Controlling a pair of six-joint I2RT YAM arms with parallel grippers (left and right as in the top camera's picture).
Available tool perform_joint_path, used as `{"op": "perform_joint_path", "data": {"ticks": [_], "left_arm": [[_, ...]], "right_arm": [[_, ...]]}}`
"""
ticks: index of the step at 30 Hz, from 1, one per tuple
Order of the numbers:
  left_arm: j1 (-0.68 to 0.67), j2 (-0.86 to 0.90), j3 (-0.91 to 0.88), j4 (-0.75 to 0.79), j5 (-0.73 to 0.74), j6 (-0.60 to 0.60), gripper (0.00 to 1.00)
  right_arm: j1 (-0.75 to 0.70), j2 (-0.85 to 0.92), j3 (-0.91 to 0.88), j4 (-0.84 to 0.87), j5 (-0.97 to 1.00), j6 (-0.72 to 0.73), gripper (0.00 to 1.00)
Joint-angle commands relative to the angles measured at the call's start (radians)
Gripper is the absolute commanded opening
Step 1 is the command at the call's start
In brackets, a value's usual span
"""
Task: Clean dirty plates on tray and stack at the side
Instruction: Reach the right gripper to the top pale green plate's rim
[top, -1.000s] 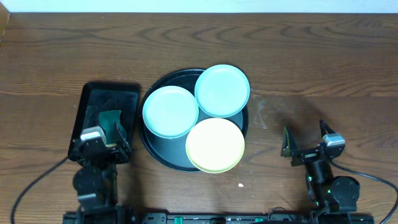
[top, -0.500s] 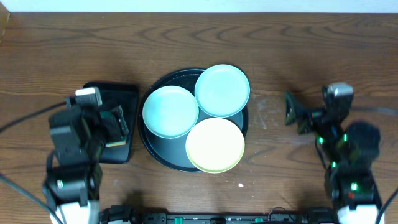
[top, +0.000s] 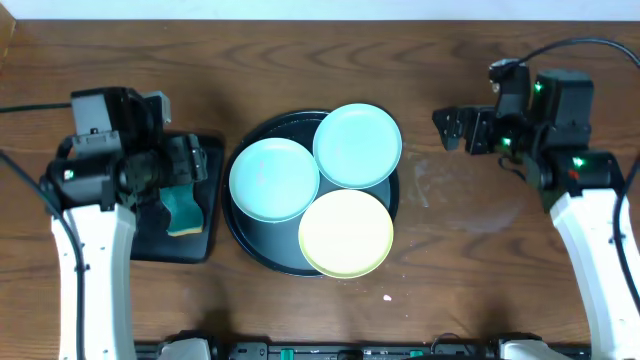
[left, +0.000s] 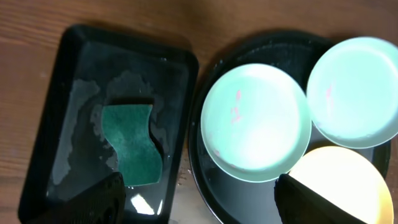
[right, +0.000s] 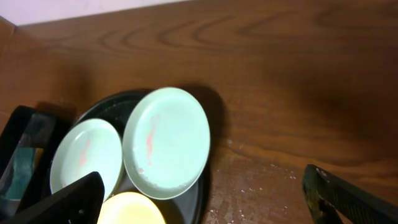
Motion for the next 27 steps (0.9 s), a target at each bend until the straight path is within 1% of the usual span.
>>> {"op": "perform_joint_path", "data": {"ticks": [1, 3, 4, 6, 10, 13, 15, 19, 20, 22, 25, 27], "left_arm": [[-0.004, 0.037, 0.021, -0.003, 0.016, 0.008, 0.77], [-0.004, 0.056, 0.021, -0.004, 0.016, 0.007, 0.77], [-0.004, 0.064, 0.021, -0.008, 0.016, 0.007, 0.77], [-0.004, 0.072, 0.021, -0.015, 0.016, 0.007, 0.77], [-0.004, 0.076, 0.021, -0.003, 0.015, 0.008, 0.77], [-0.003, 0.076, 0.021, 0.029, 0.010, 0.008, 0.77], [-0.003, 0.076, 0.021, 0.033, -0.011, 0.008, 0.77], [-0.003, 0.076, 0.021, 0.023, -0.075, -0.005, 0.77], [-0.003, 0.076, 0.021, 0.022, -0.096, -0.015, 0.77], [-0.003, 0.076, 0.021, 0.019, -0.163, -0.061, 0.77], [-0.003, 0.076, 0.021, 0.013, -0.273, -0.142, 0.77], [-0.003, 0.077, 0.020, 0.011, -0.319, -0.170, 0.77]], "right_arm": [[0.003, 0.043, 0.021, 0.024, -0.030, 0.043, 0.99], [0.005, 0.065, 0.021, 0.060, -0.087, 0.100, 0.99], [0.008, 0.077, 0.021, 0.080, -0.128, 0.101, 0.99], [0.029, 0.102, 0.021, 0.103, -0.163, 0.119, 0.91], [0.122, 0.155, 0.026, 0.110, -0.112, 0.206, 0.82], [0.214, 0.218, 0.066, 0.085, -0.069, 0.252, 0.83], [0.263, 0.267, 0.120, 0.034, -0.029, 0.255, 0.82], [0.350, 0.399, 0.319, -0.164, 0.101, 0.254, 0.80], [0.370, 0.434, 0.373, -0.212, 0.128, 0.254, 0.78], [0.407, 0.507, 0.476, -0.290, 0.171, 0.255, 0.76], [0.464, 0.612, 0.588, -0.353, 0.204, 0.264, 0.73], [0.497, 0.669, 0.628, -0.371, 0.210, 0.278, 0.67]]}}
